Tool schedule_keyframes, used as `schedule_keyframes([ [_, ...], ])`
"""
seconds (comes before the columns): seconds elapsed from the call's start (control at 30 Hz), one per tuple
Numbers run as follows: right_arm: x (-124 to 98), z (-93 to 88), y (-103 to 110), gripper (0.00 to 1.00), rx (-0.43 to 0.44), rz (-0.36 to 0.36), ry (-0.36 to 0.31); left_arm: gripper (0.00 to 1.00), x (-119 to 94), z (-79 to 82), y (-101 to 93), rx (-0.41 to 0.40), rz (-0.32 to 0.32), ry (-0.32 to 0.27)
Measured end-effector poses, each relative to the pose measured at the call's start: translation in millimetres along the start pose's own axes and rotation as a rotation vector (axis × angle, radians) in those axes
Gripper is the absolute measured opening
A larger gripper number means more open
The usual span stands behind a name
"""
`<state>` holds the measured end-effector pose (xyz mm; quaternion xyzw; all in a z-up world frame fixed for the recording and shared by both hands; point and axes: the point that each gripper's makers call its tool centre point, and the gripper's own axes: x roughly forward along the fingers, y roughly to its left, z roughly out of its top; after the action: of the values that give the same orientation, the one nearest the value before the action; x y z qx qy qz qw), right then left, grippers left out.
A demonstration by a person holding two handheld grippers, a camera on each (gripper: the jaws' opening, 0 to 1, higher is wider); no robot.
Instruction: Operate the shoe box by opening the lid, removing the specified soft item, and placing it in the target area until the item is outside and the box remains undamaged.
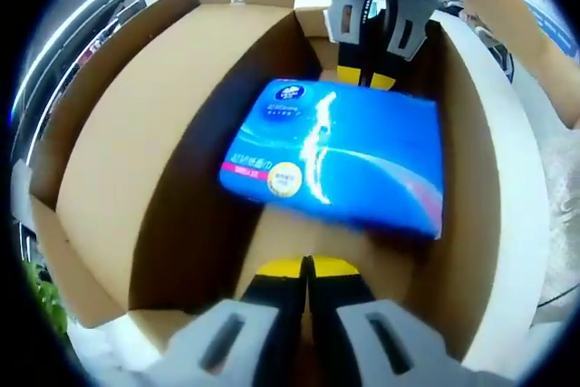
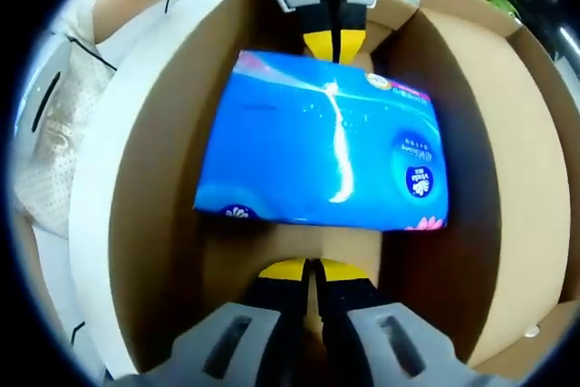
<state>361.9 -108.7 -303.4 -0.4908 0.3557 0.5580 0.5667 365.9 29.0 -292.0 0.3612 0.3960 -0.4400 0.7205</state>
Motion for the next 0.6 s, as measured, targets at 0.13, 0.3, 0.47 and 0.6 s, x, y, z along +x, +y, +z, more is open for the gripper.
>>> schedule_keyframes([
  [0.13,0.0,-0.7,1.3,0.01,0.001,0.009,0.011,0.00,3.5,-2.0,-1.8,-0.003,-0.023,0.020],
  [0.3,0.0,-1.2,1.5,0.01,0.009,0.023,0.032,0.00,9.2,-0.2,-6.4,-0.001,-0.054,0.033],
  [0.47,0.6,-1.3,4.7,0.01,0.004,0.032,0.068,0.00,9.2,-0.6,-5.7,-0.003,-0.057,0.040],
  [0.6,0.7,-1.1,6.7,0.02,0.045,0.045,0.070,0.01,9.2,-2.0,-6.7,-0.011,-0.071,0.041],
])
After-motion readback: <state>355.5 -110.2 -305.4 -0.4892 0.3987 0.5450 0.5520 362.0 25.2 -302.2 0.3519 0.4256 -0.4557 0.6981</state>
